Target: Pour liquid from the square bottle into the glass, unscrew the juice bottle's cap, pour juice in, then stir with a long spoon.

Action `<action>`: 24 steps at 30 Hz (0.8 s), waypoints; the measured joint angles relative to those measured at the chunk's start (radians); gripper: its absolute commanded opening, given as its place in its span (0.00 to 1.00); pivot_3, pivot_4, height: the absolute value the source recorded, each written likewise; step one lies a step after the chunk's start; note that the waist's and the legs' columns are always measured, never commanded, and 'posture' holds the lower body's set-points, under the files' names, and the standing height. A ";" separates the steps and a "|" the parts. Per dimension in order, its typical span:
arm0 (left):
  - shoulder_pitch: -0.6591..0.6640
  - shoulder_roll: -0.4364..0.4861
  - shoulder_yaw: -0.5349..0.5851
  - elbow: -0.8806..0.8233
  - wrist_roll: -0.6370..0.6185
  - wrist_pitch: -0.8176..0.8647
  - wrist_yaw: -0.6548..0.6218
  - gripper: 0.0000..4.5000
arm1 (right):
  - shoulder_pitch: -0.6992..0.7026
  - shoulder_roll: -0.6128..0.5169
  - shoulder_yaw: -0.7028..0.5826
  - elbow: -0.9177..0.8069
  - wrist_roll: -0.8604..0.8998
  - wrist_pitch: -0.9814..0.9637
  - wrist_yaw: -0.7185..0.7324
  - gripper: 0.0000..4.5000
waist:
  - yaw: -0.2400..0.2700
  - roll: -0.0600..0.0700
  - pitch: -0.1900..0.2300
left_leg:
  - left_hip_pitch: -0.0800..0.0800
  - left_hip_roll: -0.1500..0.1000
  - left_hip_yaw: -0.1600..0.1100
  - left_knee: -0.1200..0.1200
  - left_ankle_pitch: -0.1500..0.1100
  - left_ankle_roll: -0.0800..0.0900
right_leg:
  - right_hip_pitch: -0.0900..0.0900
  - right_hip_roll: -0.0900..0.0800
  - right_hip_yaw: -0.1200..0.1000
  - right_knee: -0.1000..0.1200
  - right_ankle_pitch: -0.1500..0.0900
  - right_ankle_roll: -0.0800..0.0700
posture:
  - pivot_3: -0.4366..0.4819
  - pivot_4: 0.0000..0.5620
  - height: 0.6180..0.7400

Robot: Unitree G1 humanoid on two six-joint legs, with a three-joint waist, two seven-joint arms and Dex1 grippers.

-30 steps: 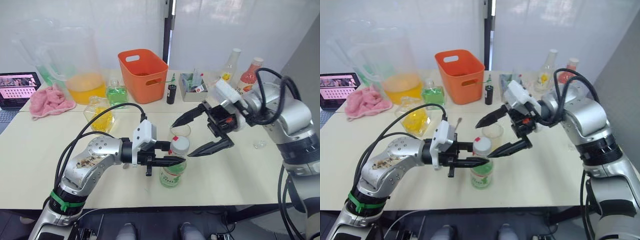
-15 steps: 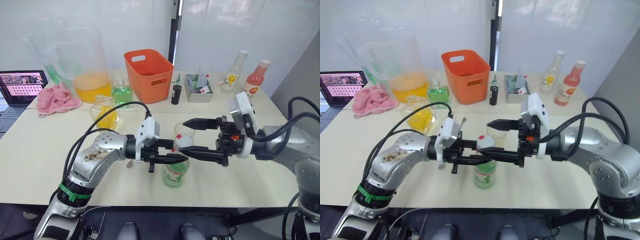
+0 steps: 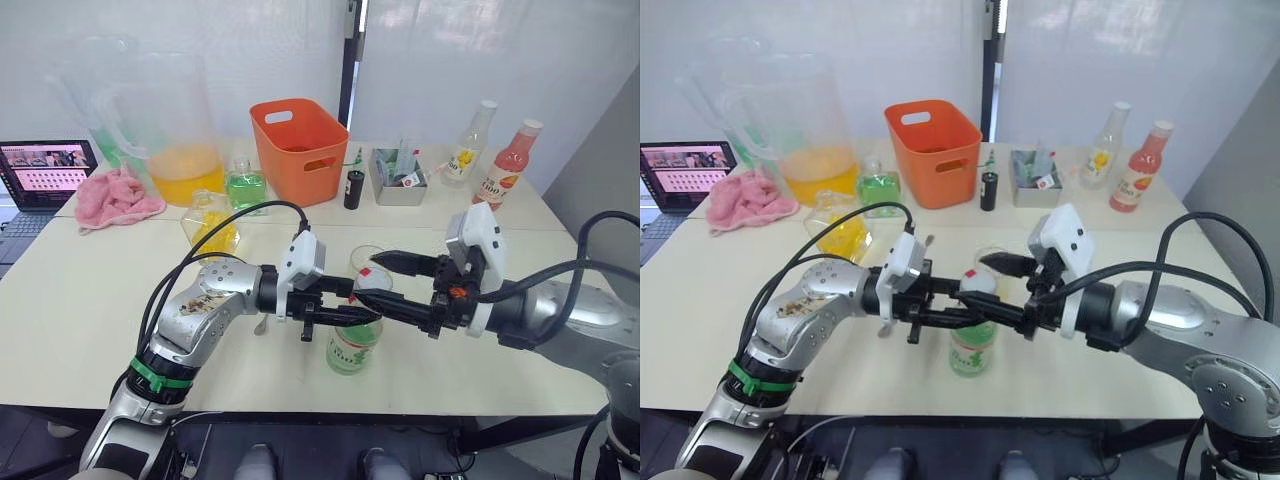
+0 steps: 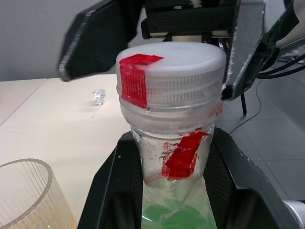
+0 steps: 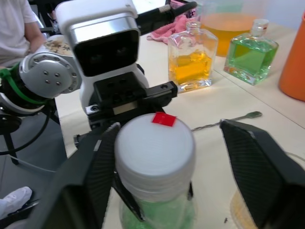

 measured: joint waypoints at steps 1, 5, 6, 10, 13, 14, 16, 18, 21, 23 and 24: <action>0.000 0.000 0.000 0.000 0.000 0.000 0.000 0.27 | 0.000 0.000 0.004 -0.001 0.005 -0.001 -0.002 0.44 | 0.000 0.000 0.000 | 0.000 0.000 0.000 0.000 0.000 0.000 | 0.000 0.000 0.000 0.000 0.000 0.000 | 0.48 0.27 0.99; 0.004 0.002 0.003 -0.007 0.000 0.002 0.005 0.27 | -0.006 -0.024 0.014 0.004 0.021 -0.009 0.009 0.38 | 0.000 0.000 0.000 | 0.000 0.000 0.000 0.000 0.000 0.000 | 0.000 0.000 0.000 0.000 0.000 0.000 | 0.48 0.27 0.99; 0.007 0.003 0.004 -0.011 0.000 0.002 0.007 0.27 | -0.010 -0.028 0.018 0.008 0.020 -0.011 0.022 0.38 | -0.001 0.000 0.000 | 0.000 0.000 0.000 0.000 0.000 0.000 | 0.000 0.000 0.000 0.000 0.000 0.000 | 0.48 0.27 0.99; 0.024 0.013 0.010 -0.037 0.000 0.005 0.025 0.27 | -0.040 -0.056 0.061 0.052 -0.029 -0.044 0.128 0.38 | -0.004 0.000 0.000 | 0.000 0.000 0.000 0.000 0.000 0.000 | 0.000 0.000 0.000 0.000 0.000 0.000 | 0.48 0.27 0.99; 0.052 0.029 0.024 -0.079 -0.003 0.015 0.047 0.27 | -0.112 -0.086 0.152 0.147 -0.142 -0.117 0.340 0.38 | -0.008 0.000 -0.001 | 0.001 0.000 0.000 0.000 0.000 0.000 | 0.000 0.000 0.000 0.000 0.000 0.000 | 0.48 0.27 0.99; 0.058 0.032 0.026 -0.090 -0.005 0.024 0.054 0.27 | -0.135 -0.093 0.181 0.179 -0.181 -0.144 0.409 0.38 | -0.008 0.000 -0.001 | 0.001 0.000 0.000 0.000 0.000 0.000 | 0.001 0.000 0.000 0.000 0.000 0.000 | 0.48 0.27 0.99; 0.075 0.039 0.033 -0.118 -0.009 0.033 0.071 0.27 | -0.186 -0.096 0.243 0.259 -0.262 -0.213 0.559 0.38 | -0.010 0.000 -0.001 | 0.001 0.000 0.000 0.000 0.000 0.000 | 0.000 0.001 0.000 0.000 0.000 0.000 | 0.48 0.27 0.99; 0.083 0.045 0.035 -0.136 -0.014 0.042 0.081 0.27 | -0.239 -0.094 0.303 0.343 -0.336 -0.291 0.709 0.38 | -0.010 0.000 -0.001 | 0.001 0.000 0.000 0.000 0.000 0.000 | 0.000 0.001 0.000 0.000 0.000 0.000 | 0.48 0.27 0.99; 0.092 0.052 0.033 -0.165 -0.015 0.049 0.099 0.27 | -0.334 -0.070 0.389 0.489 -0.444 -0.427 0.945 0.38 | -0.011 0.000 -0.001 | 0.001 0.000 0.000 0.000 0.000 0.000 | 0.000 0.001 0.000 0.000 0.000 0.001 | 0.48 0.27 0.99; 0.096 0.058 0.033 -0.179 -0.015 0.051 0.109 0.27 | -0.403 -0.034 0.438 0.596 -0.501 -0.498 1.082 0.38 | -0.013 0.000 -0.001 | 0.001 0.000 0.000 0.000 0.000 0.000 | 0.000 0.001 0.000 0.001 0.001 0.001 | 0.48 0.27 0.99; 0.098 0.060 0.033 -0.181 -0.015 0.052 0.111 0.27 | -0.424 -0.023 0.449 0.622 -0.514 -0.510 1.113 0.38 | -0.014 0.000 -0.001 | 0.001 0.000 0.000 0.000 0.000 0.000 | 0.000 0.001 0.000 0.001 0.001 0.002 | 0.48 0.27 0.99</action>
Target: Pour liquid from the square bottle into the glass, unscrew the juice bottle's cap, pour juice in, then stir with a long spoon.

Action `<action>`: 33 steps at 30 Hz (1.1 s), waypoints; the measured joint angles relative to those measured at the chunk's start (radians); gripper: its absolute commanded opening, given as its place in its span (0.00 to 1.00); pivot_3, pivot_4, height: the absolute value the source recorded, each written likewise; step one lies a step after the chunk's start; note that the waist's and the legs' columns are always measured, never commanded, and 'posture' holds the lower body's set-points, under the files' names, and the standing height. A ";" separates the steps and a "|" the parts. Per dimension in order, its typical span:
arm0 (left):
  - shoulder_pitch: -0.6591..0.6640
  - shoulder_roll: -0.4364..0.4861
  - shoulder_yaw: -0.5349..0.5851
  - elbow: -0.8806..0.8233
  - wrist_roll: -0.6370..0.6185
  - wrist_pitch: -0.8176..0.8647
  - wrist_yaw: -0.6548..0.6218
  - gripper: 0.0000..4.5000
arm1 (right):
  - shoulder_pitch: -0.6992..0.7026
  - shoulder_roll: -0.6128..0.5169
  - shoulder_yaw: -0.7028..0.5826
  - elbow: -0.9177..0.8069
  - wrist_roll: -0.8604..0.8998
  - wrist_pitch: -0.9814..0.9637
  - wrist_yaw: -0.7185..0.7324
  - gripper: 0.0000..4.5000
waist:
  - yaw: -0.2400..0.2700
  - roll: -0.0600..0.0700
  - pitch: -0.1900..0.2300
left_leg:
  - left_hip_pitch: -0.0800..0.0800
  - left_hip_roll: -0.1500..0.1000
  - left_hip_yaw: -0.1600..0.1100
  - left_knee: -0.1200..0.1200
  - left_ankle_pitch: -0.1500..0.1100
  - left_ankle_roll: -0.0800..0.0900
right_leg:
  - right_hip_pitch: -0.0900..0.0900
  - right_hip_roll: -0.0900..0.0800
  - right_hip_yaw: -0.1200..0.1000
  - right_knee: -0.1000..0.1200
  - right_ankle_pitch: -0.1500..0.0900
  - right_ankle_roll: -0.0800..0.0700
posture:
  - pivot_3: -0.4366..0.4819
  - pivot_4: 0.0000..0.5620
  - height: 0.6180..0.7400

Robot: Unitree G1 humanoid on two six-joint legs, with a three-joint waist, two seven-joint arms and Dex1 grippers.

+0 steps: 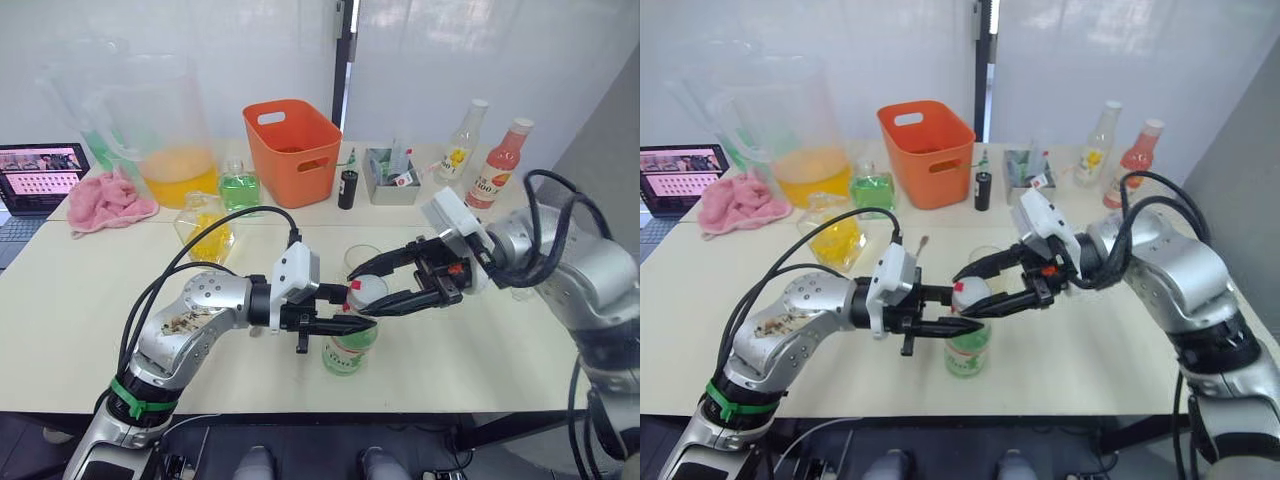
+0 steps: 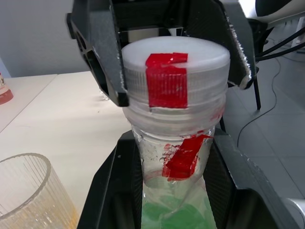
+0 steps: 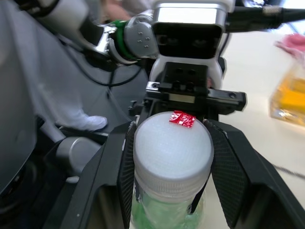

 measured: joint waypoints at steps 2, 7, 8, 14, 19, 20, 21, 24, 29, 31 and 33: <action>0.004 0.006 0.006 -0.001 -0.004 0.003 0.007 0.27 | -0.060 0.033 0.032 0.073 -0.033 -0.002 0.071 0.38 | -0.002 0.000 0.000 | 0.000 0.000 0.000 0.000 0.000 0.000 | 0.000 0.000 0.000 0.001 0.000 0.001 | 0.48 0.27 0.99; 0.008 0.016 0.019 0.000 -0.028 0.023 0.017 0.27 | -0.131 0.052 0.083 0.149 -0.056 0.009 0.109 0.76 | 0.001 0.000 0.000 | 0.000 0.000 0.000 -0.001 0.000 0.000 | -0.001 0.000 0.000 0.001 0.001 0.001 | 0.48 0.27 0.99; 0.009 0.018 0.021 -0.001 -0.031 0.024 0.017 0.27 | -0.133 0.051 0.084 0.155 -0.057 0.011 0.109 0.84 | 0.001 0.000 0.000 | 0.000 0.000 0.000 -0.001 0.000 0.000 | -0.001 0.000 0.000 0.001 0.001 0.001 | 0.48 0.27 0.99; 0.009 0.026 0.023 -0.001 -0.041 0.026 0.017 0.27 | -0.130 0.045 0.058 0.142 -0.040 0.061 0.108 1.00 | 0.000 0.000 0.000 | 0.000 0.000 0.000 -0.003 0.000 0.000 | -0.002 0.000 0.000 0.001 0.002 0.002 | 0.48 0.27 0.99; 0.002 0.022 0.014 0.006 -0.041 0.025 0.016 0.27 | -0.074 0.020 -0.134 0.008 0.117 0.255 0.001 1.00 | 0.007 0.000 0.000 | 0.000 0.000 0.000 -0.003 0.000 0.000 | -0.002 0.000 0.000 0.001 0.003 0.001 | 0.48 0.27 0.99; -0.003 0.021 0.012 0.011 -0.041 0.025 0.016 0.27 | -0.039 0.020 -0.162 -0.029 0.131 0.283 -0.040 1.00 | 0.008 0.000 0.000 | 0.000 0.000 0.000 -0.003 0.000 0.000 | -0.002 0.000 -0.001 0.001 0.003 0.001 | 0.48 0.27 0.99; -0.008 0.019 0.010 0.017 -0.041 0.025 0.014 0.27 | -0.006 0.025 -0.181 -0.057 0.146 0.305 -0.086 1.00 | 0.007 0.000 0.000 | 0.000 0.000 0.000 -0.003 0.000 0.000 | -0.002 0.000 0.000 0.001 0.003 0.001 | 0.48 0.27 0.99; -0.018 0.017 0.006 0.031 -0.040 0.022 0.004 0.27 | 0.091 0.074 -0.259 -0.158 0.170 0.365 -0.290 1.00 | 0.006 0.000 0.000 | 0.000 0.000 0.000 -0.002 0.000 0.000 | -0.002 0.000 0.000 0.002 0.003 0.001 | 0.48 0.27 0.99; -0.040 0.013 0.000 0.070 -0.038 0.012 -0.033 0.27 | 0.194 0.110 -0.332 -0.341 0.240 0.468 -0.585 1.00 | 0.008 0.000 0.000 | 0.000 0.000 0.000 -0.002 0.000 0.000 | -0.001 0.000 0.000 0.001 0.003 0.001 | 0.48 0.27 0.99; -0.055 0.009 -0.006 0.086 -0.034 0.009 -0.045 0.27 | 0.205 0.114 -0.350 -0.379 0.267 0.499 -0.660 1.00 | 0.008 0.000 0.000 | 0.000 0.000 0.000 -0.002 0.000 0.000 | -0.001 0.000 0.000 0.001 0.002 0.001 | 0.48 0.27 0.99; -0.065 0.003 -0.011 0.104 -0.031 0.001 -0.057 0.27 | 0.206 0.109 -0.364 -0.410 0.296 0.527 -0.717 1.00 | 0.008 0.000 0.000 | 0.000 0.000 0.000 -0.002 0.000 0.000 | -0.001 0.000 0.000 0.001 0.001 -0.001 | 0.48 0.27 0.99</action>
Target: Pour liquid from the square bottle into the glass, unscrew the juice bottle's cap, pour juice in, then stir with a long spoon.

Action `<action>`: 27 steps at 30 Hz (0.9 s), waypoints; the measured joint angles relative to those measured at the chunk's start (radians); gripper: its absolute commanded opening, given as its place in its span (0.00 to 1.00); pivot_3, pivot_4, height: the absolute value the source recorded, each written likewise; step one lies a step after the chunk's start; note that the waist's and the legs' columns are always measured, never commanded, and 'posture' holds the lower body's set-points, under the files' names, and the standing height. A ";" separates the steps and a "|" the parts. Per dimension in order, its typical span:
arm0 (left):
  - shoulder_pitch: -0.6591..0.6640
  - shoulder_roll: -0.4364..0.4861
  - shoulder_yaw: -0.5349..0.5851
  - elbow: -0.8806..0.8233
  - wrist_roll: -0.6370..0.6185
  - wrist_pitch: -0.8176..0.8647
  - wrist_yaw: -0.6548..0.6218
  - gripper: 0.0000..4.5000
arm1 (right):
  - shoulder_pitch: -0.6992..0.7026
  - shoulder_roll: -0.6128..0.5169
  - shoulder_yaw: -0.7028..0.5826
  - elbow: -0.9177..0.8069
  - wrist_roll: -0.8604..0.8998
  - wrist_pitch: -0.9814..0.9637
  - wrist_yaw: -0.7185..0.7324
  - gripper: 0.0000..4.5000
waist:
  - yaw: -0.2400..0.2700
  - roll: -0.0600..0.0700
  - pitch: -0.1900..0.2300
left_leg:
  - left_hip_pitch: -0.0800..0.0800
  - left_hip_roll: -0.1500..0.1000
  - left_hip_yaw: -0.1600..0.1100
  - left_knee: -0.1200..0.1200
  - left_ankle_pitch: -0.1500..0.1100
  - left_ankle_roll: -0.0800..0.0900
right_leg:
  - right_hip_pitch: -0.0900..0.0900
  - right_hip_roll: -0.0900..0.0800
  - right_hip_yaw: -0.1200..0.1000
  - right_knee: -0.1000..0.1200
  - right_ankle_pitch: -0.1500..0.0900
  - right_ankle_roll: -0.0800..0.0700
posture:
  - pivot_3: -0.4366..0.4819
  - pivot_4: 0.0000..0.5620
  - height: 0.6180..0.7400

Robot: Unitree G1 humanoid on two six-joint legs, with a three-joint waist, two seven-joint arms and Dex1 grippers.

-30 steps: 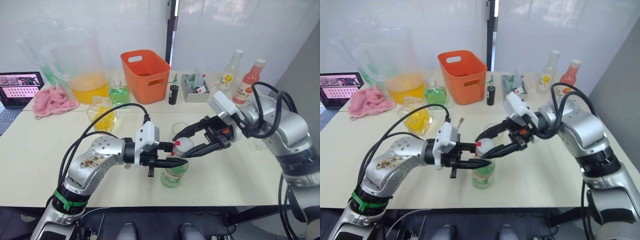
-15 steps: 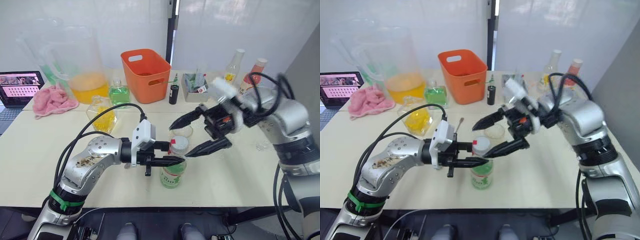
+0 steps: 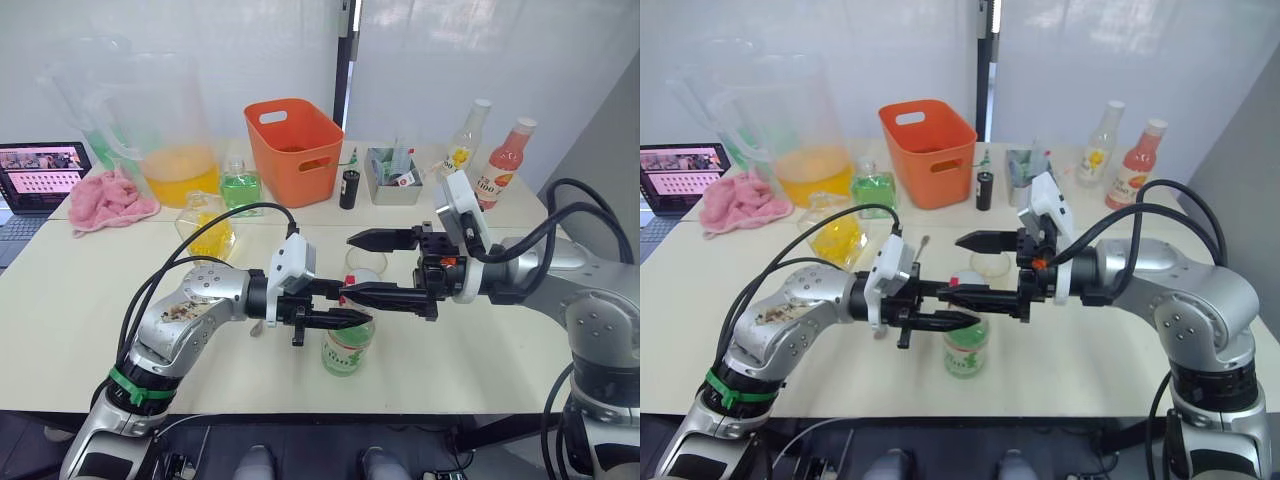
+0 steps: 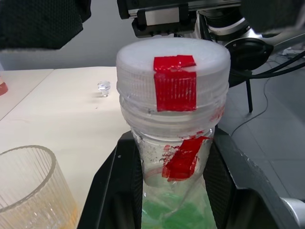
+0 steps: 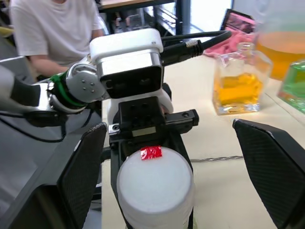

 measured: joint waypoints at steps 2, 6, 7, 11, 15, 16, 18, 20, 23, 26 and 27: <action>-0.007 -0.008 -0.004 0.016 0.005 -0.010 -0.014 0.27 | 0.009 -0.012 -0.012 -0.032 0.038 0.030 -0.053 1.00 | 0.000 0.000 0.000 | 0.000 0.000 0.000 0.000 0.000 0.000 | 0.000 0.000 0.000 0.000 0.000 0.000 | 0.48 0.27 0.99; -0.022 -0.019 -0.011 0.040 0.012 -0.018 -0.033 0.27 | 0.029 -0.039 -0.023 -0.068 0.099 0.070 -0.124 1.00 | 0.004 0.000 0.000 | -0.001 0.000 0.000 0.000 0.000 0.000 | 0.001 -0.001 0.000 -0.001 -0.001 -0.002 | 0.48 0.27 0.99; -0.023 -0.020 -0.012 0.042 0.013 -0.021 -0.036 0.27 | 0.034 -0.052 -0.023 -0.077 0.106 0.075 -0.135 1.00 | 0.003 0.000 0.000 | -0.001 0.000 0.000 0.000 0.000 0.000 | 0.001 -0.001 0.000 -0.001 -0.001 -0.002 | 0.48 0.27 0.99; -0.027 -0.022 -0.012 0.050 0.021 -0.028 -0.048 0.27 | 0.041 -0.072 -0.023 -0.091 0.144 0.089 -0.169 0.94 | 0.002 0.000 0.000 | 0.000 0.000 0.000 0.000 0.000 0.000 | 0.001 0.000 0.000 -0.001 -0.001 -0.002 | 0.48 0.27 0.99; -0.027 -0.025 -0.011 0.051 0.025 -0.029 -0.052 0.27 | 0.064 -0.072 -0.023 -0.092 0.160 0.084 -0.187 0.66 | 0.003 0.000 0.000 | -0.001 0.000 0.000 0.001 0.000 0.000 | 0.001 -0.001 0.000 -0.001 -0.001 -0.002 | 0.48 0.27 0.99; -0.027 -0.025 -0.010 0.051 0.025 -0.029 -0.053 0.27 | 0.071 -0.072 -0.023 -0.092 0.161 0.082 -0.187 0.58 | 0.003 0.000 0.000 | -0.001 0.000 0.000 0.001 0.000 0.000 | 0.001 -0.001 0.000 -0.001 -0.001 -0.002 | 0.48 0.27 0.99; -0.025 -0.024 -0.009 0.048 0.026 -0.029 -0.054 0.27 | 0.082 -0.075 -0.022 -0.092 0.158 0.068 -0.183 0.44 | 0.001 0.000 0.000 | 0.000 0.000 0.000 0.001 0.000 0.000 | 0.001 0.000 0.000 -0.001 -0.001 -0.002 | 0.48 0.27 0.99; -0.022 -0.022 -0.007 0.044 0.027 -0.029 -0.054 0.27 | 0.084 -0.077 -0.017 -0.092 0.149 0.059 -0.173 0.38 | 0.001 0.000 0.000 | 0.000 0.000 0.000 0.000 0.000 0.000 | 0.001 0.000 0.000 -0.001 -0.002 -0.002 | 0.48 0.27 0.99; -0.014 -0.020 -0.003 0.034 0.030 -0.029 -0.051 0.27 | 0.083 -0.093 0.007 -0.084 0.118 0.022 -0.128 0.38 | 0.001 0.000 0.000 | 0.000 0.000 0.000 0.000 0.000 0.000 | 0.001 0.000 0.000 -0.001 -0.002 -0.001 | 0.48 0.27 0.99; -0.008 -0.019 -0.001 0.027 0.032 -0.029 -0.045 0.27 | 0.075 -0.105 0.029 -0.067 0.085 -0.008 -0.075 0.38 | 0.001 0.000 0.000 | 0.000 0.000 0.000 0.001 0.000 0.000 | 0.001 0.000 0.000 -0.001 -0.003 -0.001 | 0.48 0.27 0.99; -0.005 -0.018 0.001 0.022 0.032 -0.029 -0.042 0.27 | 0.067 -0.109 0.043 -0.057 0.068 -0.021 -0.050 0.38 | 0.001 0.000 0.000 | 0.000 0.000 0.000 0.001 0.000 0.000 | 0.001 0.000 0.000 -0.001 -0.003 -0.001 | 0.48 0.27 0.99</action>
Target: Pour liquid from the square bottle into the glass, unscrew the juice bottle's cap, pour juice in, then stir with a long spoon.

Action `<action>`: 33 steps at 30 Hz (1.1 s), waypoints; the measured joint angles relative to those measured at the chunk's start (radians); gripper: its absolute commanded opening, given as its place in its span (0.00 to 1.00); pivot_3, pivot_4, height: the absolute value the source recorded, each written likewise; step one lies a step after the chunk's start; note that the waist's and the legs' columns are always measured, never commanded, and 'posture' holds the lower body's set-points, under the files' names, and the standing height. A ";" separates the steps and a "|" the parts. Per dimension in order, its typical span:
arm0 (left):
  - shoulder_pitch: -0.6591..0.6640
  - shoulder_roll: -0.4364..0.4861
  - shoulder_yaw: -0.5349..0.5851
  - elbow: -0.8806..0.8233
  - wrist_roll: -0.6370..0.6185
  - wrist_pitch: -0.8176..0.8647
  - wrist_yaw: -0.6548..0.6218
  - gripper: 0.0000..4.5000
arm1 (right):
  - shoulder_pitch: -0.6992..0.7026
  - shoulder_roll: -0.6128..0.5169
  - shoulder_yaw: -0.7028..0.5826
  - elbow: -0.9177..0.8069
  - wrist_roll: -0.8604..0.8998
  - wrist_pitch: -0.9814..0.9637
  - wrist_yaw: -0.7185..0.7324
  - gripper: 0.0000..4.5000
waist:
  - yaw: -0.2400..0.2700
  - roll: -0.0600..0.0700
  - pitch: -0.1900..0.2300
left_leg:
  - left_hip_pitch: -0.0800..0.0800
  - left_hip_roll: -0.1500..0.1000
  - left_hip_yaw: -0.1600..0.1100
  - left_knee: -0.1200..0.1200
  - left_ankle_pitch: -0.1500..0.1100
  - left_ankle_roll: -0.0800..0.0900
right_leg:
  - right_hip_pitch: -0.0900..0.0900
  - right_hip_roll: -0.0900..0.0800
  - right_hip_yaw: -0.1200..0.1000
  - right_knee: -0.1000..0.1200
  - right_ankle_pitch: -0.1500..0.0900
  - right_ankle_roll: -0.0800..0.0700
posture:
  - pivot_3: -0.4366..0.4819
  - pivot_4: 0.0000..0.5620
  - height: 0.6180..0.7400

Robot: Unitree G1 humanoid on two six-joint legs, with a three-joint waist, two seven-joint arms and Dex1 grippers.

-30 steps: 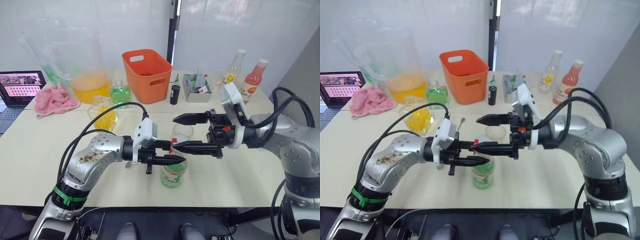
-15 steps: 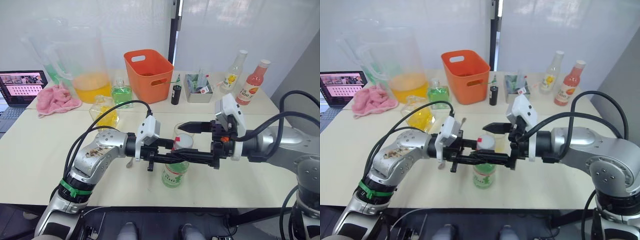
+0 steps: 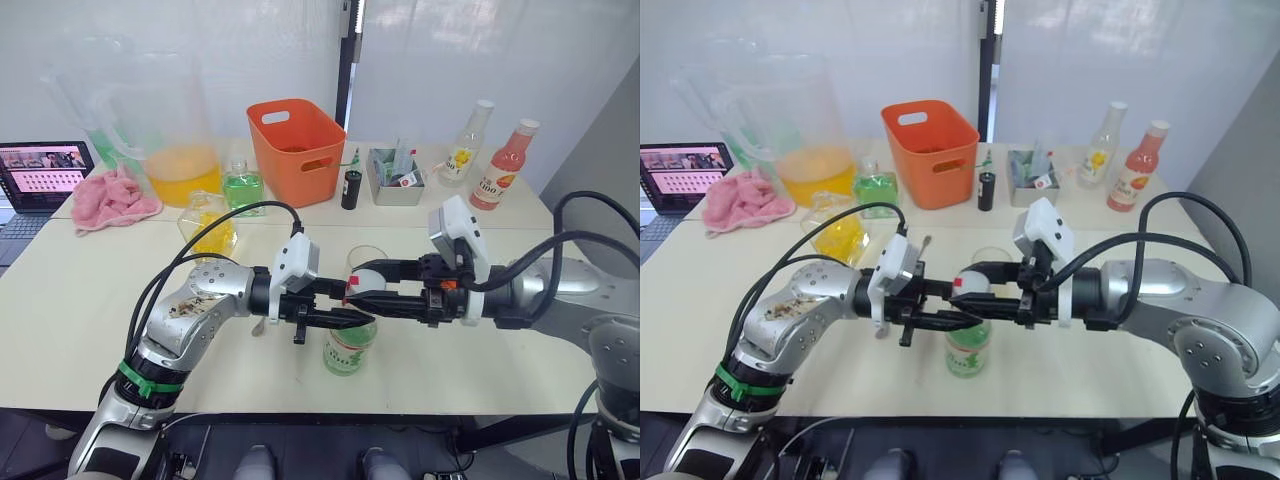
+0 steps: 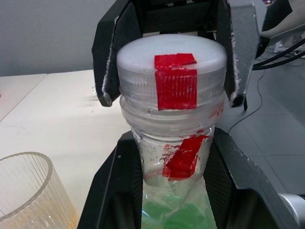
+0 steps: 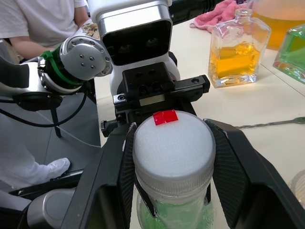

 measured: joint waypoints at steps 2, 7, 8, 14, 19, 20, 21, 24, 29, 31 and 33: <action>0.010 0.006 0.005 -0.017 0.001 0.002 0.012 0.27 | -0.034 -0.019 0.049 0.039 -0.056 -0.046 0.094 0.38 | -0.002 0.000 0.000 | 0.000 0.000 0.000 0.000 0.000 0.000 | 0.000 0.000 0.000 0.000 0.000 0.000 | 0.48 0.27 0.99; 0.036 0.023 0.012 -0.059 0.000 0.003 0.029 0.27 | -0.110 -0.037 0.164 0.150 -0.205 -0.196 0.341 0.38 | -0.005 0.000 0.000 | 0.001 0.000 0.000 0.000 0.000 0.000 | 0.000 0.000 0.000 0.000 0.000 0.000 | 0.48 0.27 0.99; 0.042 0.025 0.014 -0.067 0.000 0.003 0.032 0.27 | -0.132 -0.037 0.188 0.178 -0.235 -0.229 0.392 0.38 | -0.006 0.000 0.000 | 0.001 0.000 0.000 0.000 0.000 0.000 | 0.000 0.000 0.000 0.000 0.000 0.000 | 0.48 0.27 0.99; 0.061 0.032 0.023 -0.090 -0.005 0.011 0.068 0.27 | -0.252 0.005 0.288 0.348 -0.379 -0.399 0.636 0.38 | -0.008 0.000 0.000 | 0.001 0.000 0.000 0.000 0.000 0.000 | 0.000 0.001 0.000 0.001 0.001 0.001 | 0.48 0.27 0.99; 0.074 0.033 0.026 -0.107 -0.011 0.019 0.089 0.27 | -0.294 0.037 0.309 0.427 -0.421 -0.440 0.730 0.38 | -0.005 0.000 0.000 | 0.001 0.000 0.000 0.000 0.000 0.000 | 0.000 0.000 0.000 0.001 0.002 0.003 | 0.48 0.27 0.99; 0.076 0.033 0.028 -0.108 -0.012 0.019 0.094 0.27 | -0.306 0.045 0.311 0.443 -0.431 -0.438 0.742 0.38 | -0.006 0.000 0.000 | 0.001 0.000 0.000 0.000 0.000 0.000 | 0.000 0.001 0.000 0.001 0.002 0.003 | 0.48 0.27 0.99; 0.078 0.033 0.029 -0.109 -0.013 0.019 0.097 0.27 | -0.314 0.050 0.313 0.452 -0.437 -0.435 0.749 0.38 | -0.005 0.000 0.000 | 0.001 0.000 0.000 0.000 0.000 0.000 | 0.000 0.001 0.000 0.001 0.002 0.003 | 0.48 0.27 0.99; 0.081 0.033 0.032 -0.107 -0.021 0.019 0.103 0.27 | -0.334 0.062 0.313 0.469 -0.431 -0.398 0.760 0.38 | -0.005 0.000 0.000 | 0.001 0.000 0.000 0.000 0.000 0.000 | -0.001 0.001 0.000 0.001 0.002 0.003 | 0.48 0.27 0.99; 0.077 0.035 0.028 -0.104 -0.020 0.013 0.103 0.27 | -0.364 0.047 0.204 0.540 -0.372 -0.306 0.711 0.35 | -0.001 0.001 0.000 | 0.000 0.000 0.000 0.000 0.000 0.000 | -0.002 0.000 0.000 0.001 0.003 0.001 | 0.48 0.27 0.99; 0.078 0.035 0.022 -0.103 -0.020 0.007 0.103 0.27 | -0.385 -0.006 0.123 0.587 -0.378 -0.309 0.687 0.35 | 0.005 0.000 0.000 | 0.000 0.000 0.000 0.000 0.000 0.000 | -0.001 0.000 -0.001 0.000 0.002 0.001 | 0.48 0.27 0.99; 0.076 0.035 0.020 -0.101 -0.020 0.004 0.102 0.27 | -0.376 -0.043 0.063 0.636 -0.397 -0.319 0.671 0.35 | 0.003 -0.001 0.000 | 0.000 0.000 0.000 0.000 0.000 0.000 | -0.001 0.000 0.000 0.000 0.002 0.001 | 0.48 0.27 0.99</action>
